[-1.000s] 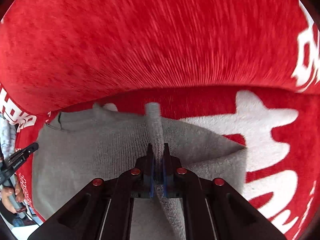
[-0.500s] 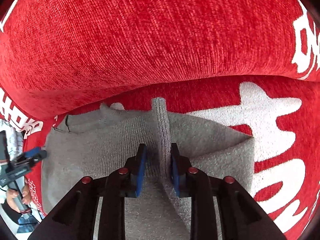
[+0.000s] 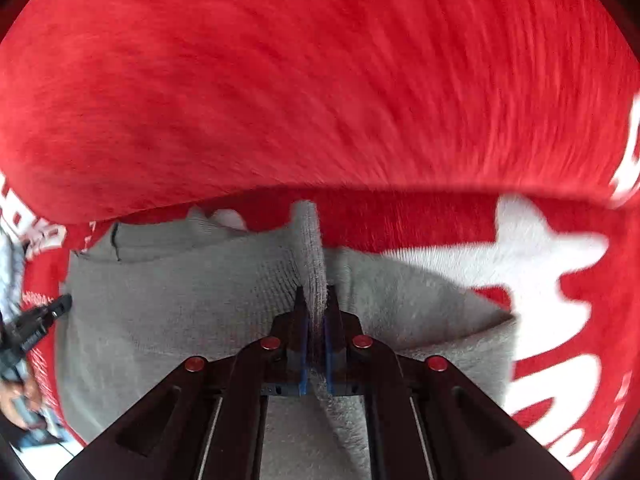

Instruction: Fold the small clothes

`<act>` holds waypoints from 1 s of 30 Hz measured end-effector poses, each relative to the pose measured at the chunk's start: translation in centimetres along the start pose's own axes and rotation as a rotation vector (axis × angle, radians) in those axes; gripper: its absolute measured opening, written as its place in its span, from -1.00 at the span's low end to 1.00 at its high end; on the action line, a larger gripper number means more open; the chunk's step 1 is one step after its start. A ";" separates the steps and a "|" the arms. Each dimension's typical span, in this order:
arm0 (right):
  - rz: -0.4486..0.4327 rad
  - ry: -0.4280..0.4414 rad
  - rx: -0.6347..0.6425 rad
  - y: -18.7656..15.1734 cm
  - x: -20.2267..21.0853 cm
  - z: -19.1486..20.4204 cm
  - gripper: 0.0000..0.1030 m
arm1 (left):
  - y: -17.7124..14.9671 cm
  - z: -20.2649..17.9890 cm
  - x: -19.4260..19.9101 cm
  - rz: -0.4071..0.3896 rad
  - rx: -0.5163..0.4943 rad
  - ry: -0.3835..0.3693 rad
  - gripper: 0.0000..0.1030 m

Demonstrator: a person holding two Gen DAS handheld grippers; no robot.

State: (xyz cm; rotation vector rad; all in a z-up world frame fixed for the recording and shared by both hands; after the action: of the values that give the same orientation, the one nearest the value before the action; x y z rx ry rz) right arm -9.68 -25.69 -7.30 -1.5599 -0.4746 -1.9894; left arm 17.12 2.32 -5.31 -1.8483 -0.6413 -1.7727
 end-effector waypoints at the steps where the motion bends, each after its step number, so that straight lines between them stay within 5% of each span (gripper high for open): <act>1: -0.012 0.023 -0.027 -0.1 0.3 -0.3 -0.90 | -0.3 0.2 0.3 -0.007 0.011 0.022 -0.44; 3: -0.030 0.012 -0.055 -0.4 0.9 -0.7 -0.85 | -0.9 1.4 0.9 -0.016 0.059 0.085 0.18; 5: -0.045 -0.079 -0.087 -1.0 1.9 -1.9 -0.16 | -1.6 2.8 1.5 -0.016 0.101 0.087 0.25; 6: -0.054 -0.117 -0.118 -1.2 2.5 -2.6 -0.11 | -2.0 3.3 1.8 -0.008 0.112 0.076 0.25; 13: -0.084 -0.056 -0.173 -5.0 6.2 -5.0 -0.11 | -6.0 4.0 4.7 0.004 0.129 0.051 0.25; 22: 0.013 0.079 -0.027 -15.7 6.4 0.0 -0.11 | -12.3 -0.2 5.0 0.099 0.122 0.008 0.25; 30: 0.086 0.234 -0.371 -24.0 5.8 -6.1 -0.04 | -15.9 1.6 2.2 0.219 0.235 -0.125 0.25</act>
State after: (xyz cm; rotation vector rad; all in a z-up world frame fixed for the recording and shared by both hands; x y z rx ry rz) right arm -30.29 -11.80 -1.72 -1.4961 0.0596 -2.2467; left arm 8.23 15.48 -2.63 -1.8008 -0.6367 -1.3896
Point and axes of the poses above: each gripper's, at about its wrist camera, not at the fingertips, and x roughly against the way its jaws point, z to its left, y to its top, the point moved 5 cm from there along -x, roughly the way its jaws point, and after that the axes turned 14 degrees about z, right-handed, at the moved point
